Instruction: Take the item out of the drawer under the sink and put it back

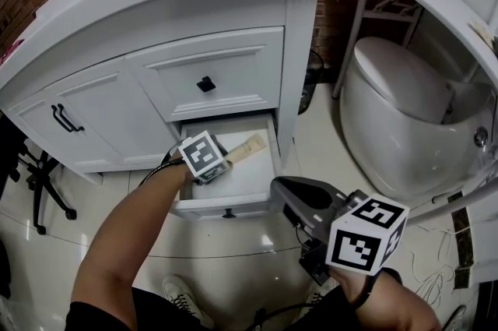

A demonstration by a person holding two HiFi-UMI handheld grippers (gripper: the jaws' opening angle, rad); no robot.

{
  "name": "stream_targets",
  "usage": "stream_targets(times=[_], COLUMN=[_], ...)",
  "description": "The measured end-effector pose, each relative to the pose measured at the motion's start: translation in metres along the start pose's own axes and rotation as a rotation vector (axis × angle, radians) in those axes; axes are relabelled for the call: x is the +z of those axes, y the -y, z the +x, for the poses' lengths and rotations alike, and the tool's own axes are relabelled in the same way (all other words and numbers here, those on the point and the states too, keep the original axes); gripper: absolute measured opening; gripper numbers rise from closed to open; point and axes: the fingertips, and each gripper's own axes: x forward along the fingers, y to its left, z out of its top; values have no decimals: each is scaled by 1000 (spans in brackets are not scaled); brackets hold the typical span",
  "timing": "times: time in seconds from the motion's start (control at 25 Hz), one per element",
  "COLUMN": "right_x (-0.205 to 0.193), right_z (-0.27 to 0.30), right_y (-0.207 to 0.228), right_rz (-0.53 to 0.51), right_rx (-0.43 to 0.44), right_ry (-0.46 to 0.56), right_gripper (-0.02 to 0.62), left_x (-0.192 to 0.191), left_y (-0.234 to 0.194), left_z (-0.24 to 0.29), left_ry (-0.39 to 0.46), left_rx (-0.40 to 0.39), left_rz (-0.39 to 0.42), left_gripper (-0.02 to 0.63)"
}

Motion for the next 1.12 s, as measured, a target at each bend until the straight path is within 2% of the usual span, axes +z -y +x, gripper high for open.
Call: stream_targets(times=[0.24,0.48,0.64,0.84,1.12], right_x=[1,1,4,2,5], right_z=[0,0,-3,-3,-8], right_y=[1,-1,-3,-8,-7], right_rz=[-2,-11,-11,-24,-25], right_rx=[-1,-2,-4,-6,-12], right_ry=[1,-3,11,5,20], right_gripper=[5,5,5,5,5], left_x=[0,5,7,8,30], left_y=[1,-3,-1,1,15], left_z=[0,-8,-14,-26,-83], left_ry=[-12,12,11,30,162], left_rx=[-14,19,42,61,97], left_rz=[-40,-56,-31,-45,-30], left_gripper=[108,31,25,22,23])
